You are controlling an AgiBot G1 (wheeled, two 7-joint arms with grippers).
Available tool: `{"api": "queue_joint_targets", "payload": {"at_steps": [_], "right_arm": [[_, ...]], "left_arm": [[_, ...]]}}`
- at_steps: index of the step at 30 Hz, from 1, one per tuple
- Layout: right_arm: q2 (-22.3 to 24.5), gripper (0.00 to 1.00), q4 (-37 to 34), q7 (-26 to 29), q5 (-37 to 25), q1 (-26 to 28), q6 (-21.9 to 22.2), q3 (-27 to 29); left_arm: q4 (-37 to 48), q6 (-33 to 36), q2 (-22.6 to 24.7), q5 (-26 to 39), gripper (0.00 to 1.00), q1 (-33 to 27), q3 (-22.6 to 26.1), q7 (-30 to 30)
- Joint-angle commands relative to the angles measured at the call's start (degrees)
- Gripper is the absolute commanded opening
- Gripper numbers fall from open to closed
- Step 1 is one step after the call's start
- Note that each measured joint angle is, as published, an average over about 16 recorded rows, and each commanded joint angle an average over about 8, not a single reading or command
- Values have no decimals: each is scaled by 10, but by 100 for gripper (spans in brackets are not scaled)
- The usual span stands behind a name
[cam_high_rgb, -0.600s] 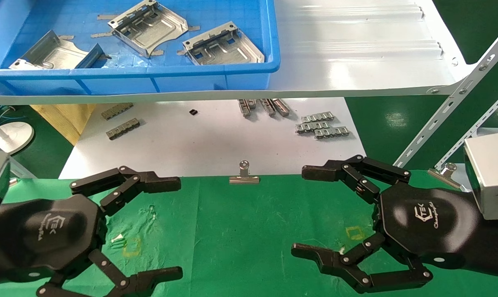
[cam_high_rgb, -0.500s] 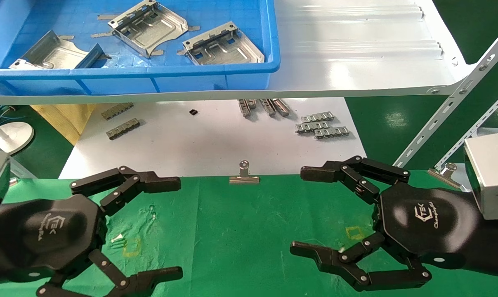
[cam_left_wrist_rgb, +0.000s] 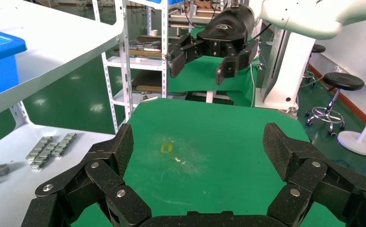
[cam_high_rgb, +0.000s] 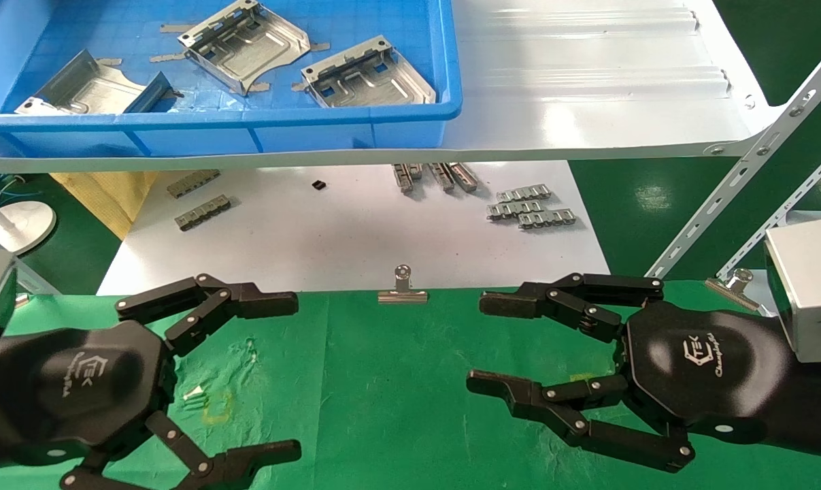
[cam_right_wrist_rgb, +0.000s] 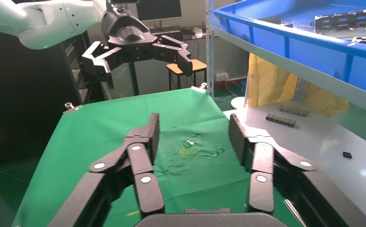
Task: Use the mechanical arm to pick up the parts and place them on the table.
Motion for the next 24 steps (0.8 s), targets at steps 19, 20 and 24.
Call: {"api": "queue_joint_targets", "payload": {"at_steps": [19,20,24], "right_arm": [[0,0,0,0,0,0,0,0],[0,0,0,0,0,0,0,0],[0,0,0,0,0,0,0,0]], "left_arm": [[-2,-3,2,6,100,-32,-4,2],[2,-7,5,11,100,-46,-4,1],[50,-28,30,54,100,-128,6,-2]]}}
